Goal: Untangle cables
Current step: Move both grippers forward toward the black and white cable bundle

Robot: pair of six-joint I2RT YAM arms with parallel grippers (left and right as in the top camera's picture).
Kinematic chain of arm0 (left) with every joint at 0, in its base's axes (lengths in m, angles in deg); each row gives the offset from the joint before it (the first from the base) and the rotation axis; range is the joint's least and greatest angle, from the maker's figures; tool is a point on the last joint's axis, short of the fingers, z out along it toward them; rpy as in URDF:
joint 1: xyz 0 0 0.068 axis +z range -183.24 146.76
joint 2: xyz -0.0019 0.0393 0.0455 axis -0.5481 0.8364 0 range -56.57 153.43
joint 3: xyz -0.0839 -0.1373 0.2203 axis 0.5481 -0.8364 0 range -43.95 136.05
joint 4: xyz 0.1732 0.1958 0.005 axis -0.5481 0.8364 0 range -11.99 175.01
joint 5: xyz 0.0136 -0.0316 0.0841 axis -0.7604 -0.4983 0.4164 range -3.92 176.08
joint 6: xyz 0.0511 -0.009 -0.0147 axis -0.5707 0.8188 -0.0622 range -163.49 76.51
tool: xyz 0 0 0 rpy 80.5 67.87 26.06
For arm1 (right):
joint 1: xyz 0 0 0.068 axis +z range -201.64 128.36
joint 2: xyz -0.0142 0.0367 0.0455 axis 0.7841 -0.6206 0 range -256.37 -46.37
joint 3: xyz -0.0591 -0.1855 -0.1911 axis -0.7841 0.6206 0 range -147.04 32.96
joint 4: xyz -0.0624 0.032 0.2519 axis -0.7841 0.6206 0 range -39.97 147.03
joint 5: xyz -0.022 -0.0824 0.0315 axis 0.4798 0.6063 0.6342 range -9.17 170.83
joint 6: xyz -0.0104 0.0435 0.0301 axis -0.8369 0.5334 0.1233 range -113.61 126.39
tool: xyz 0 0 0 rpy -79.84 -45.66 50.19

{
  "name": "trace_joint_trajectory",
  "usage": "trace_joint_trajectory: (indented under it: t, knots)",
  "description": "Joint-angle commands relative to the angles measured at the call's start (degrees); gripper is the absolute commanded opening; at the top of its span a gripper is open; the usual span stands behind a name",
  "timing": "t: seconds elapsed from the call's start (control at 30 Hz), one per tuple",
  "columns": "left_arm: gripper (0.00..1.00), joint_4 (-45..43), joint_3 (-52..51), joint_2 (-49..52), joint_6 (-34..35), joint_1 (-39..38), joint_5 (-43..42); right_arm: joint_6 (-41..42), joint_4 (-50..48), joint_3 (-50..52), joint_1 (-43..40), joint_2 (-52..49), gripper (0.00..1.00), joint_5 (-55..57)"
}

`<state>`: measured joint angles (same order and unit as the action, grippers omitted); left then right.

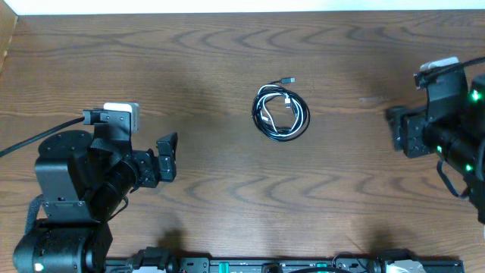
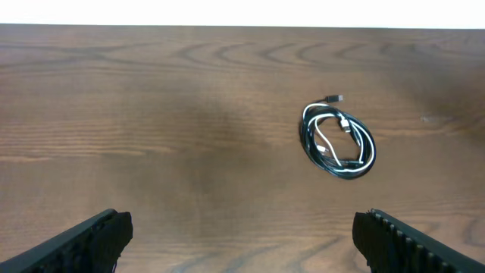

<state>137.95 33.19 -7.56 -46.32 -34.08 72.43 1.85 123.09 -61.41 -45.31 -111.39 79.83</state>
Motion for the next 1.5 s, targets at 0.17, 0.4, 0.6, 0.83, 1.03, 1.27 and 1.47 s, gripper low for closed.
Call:
trace_joint_trajectory:
  t: [0.17,0.4,0.6,0.83,1.03,1.27,1.47]
  knots:
    - [0.81,-2.8,1.0,0.0,0.1,0.2,-0.7,2.8,0.2,-0.8,-0.3,-3.3,0.99,3.8]
    - [0.93,-4.8,1.0,0.4,0.1,0.2,-0.7,2.8,-0.2,-0.8,-0.3,-3.7,0.99,3.9]
    - [0.98,-8.4,1.0,3.9,0.1,0.2,-0.7,2.8,-0.5,-0.8,-0.3,-4.0,0.99,3.9]
    - [0.98,-12.7,1.0,13.9,0.1,0.2,-8.4,4.5,-1.0,-0.8,-0.3,-5.9,0.99,5.0]
    - [0.99,-16.8,1.0,23.6,-0.5,-2.2,-10.4,4.8,-1.5,-0.8,-0.3,-9.6,0.99,7.2]
    - [0.99,-22.8,1.0,32.2,-5.6,-9.5,-9.7,5.2,-3.6,-0.8,-0.3,-15.6,0.99,7.2]
    - [0.99,-29.4,1.0,40.2,-7.0,-15.0,-9.8,2.0,-5.2,-0.5,-0.3,-17.8,0.99,2.6]
